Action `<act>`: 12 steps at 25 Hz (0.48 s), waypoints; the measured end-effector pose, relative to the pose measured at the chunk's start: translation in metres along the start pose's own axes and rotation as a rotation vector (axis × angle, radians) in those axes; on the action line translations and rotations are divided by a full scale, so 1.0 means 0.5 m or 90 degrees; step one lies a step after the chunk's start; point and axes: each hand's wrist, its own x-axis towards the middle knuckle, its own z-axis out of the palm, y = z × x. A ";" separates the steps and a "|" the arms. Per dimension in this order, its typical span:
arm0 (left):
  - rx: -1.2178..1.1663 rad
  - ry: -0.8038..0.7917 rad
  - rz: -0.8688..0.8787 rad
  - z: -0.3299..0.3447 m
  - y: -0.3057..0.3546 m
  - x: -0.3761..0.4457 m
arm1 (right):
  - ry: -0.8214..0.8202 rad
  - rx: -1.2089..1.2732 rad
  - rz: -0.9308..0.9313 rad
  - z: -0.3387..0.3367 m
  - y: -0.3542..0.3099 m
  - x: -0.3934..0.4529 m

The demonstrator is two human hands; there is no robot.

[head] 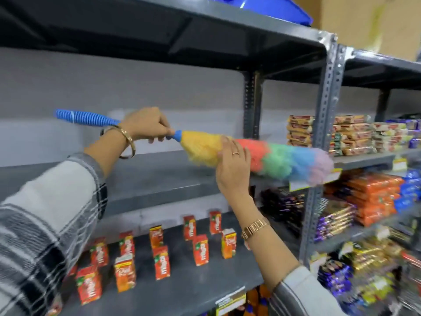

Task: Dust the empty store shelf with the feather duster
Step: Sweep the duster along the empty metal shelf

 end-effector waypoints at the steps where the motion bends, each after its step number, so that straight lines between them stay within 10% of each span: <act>1: -0.043 -0.024 -0.030 0.009 -0.040 -0.011 | -0.019 0.043 0.003 0.019 -0.022 -0.002; 6: -0.062 -0.106 -0.221 0.071 -0.183 -0.079 | -0.203 0.131 -0.031 0.115 -0.088 -0.033; 10: 0.074 0.159 -0.269 0.078 -0.174 -0.042 | -0.218 0.072 -0.047 0.155 -0.089 -0.046; 12: -0.053 0.102 -0.233 0.071 -0.176 -0.027 | -0.199 0.072 -0.058 0.156 -0.083 -0.047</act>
